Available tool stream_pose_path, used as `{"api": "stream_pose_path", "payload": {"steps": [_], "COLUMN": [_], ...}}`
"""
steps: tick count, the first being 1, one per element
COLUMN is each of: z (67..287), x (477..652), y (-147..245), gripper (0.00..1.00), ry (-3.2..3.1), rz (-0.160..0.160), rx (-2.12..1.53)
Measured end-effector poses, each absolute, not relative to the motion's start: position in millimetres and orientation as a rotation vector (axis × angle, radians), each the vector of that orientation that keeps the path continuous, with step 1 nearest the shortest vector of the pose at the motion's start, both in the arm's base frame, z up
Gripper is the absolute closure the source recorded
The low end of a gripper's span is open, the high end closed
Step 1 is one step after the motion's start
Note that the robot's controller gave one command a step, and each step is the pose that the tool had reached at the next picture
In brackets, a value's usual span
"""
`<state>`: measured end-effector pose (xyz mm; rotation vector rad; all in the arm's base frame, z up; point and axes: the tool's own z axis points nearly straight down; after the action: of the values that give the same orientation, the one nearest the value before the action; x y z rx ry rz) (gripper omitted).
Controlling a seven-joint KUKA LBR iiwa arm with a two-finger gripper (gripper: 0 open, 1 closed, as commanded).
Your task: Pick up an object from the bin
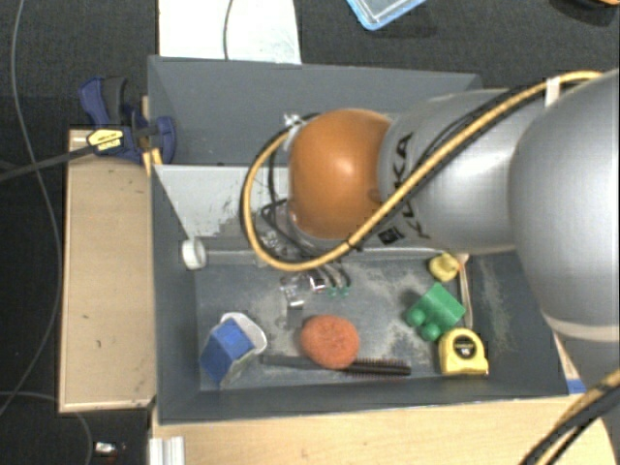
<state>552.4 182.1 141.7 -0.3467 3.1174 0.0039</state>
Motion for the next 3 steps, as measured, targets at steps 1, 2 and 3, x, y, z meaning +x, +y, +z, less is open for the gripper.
{"api": "stream_pose_path", "payload": {"steps": [1,2,3], "z": [145,130,138], "x": [548.5,522.9,522.6], "y": [167,130,94], "gripper": [0.0,0.0,0.0], "ry": [3.119,3.116,3.102], "rz": [0.006,0.005,0.009], "rx": [-0.31,-0.346,-0.42]}}
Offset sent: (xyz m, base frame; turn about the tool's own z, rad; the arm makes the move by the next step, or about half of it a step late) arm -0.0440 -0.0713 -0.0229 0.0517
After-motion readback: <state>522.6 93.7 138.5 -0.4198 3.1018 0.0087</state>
